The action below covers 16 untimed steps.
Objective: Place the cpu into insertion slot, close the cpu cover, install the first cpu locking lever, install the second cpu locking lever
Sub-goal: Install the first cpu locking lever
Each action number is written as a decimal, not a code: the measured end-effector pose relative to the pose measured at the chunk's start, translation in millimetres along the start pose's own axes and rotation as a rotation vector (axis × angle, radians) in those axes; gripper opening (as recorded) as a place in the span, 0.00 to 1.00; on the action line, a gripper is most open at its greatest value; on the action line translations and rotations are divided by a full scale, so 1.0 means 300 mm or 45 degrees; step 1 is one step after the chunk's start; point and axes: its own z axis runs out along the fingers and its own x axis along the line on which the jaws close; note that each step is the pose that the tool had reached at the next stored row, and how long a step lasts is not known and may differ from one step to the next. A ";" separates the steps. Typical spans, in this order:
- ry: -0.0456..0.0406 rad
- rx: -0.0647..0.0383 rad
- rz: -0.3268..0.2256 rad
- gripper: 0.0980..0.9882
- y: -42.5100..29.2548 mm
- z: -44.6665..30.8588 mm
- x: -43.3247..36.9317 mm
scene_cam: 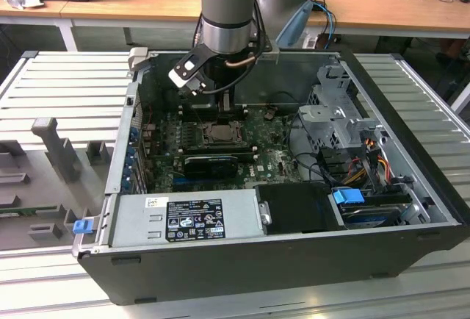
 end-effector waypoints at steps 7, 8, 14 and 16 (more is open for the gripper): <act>0.000 0.000 0.000 0.01 0.000 -0.025 0.001; 0.000 0.000 0.000 0.01 0.001 -0.028 0.001; 0.000 0.000 0.000 0.01 0.000 -0.085 0.004; 0.000 0.000 0.000 0.01 0.000 -0.116 0.005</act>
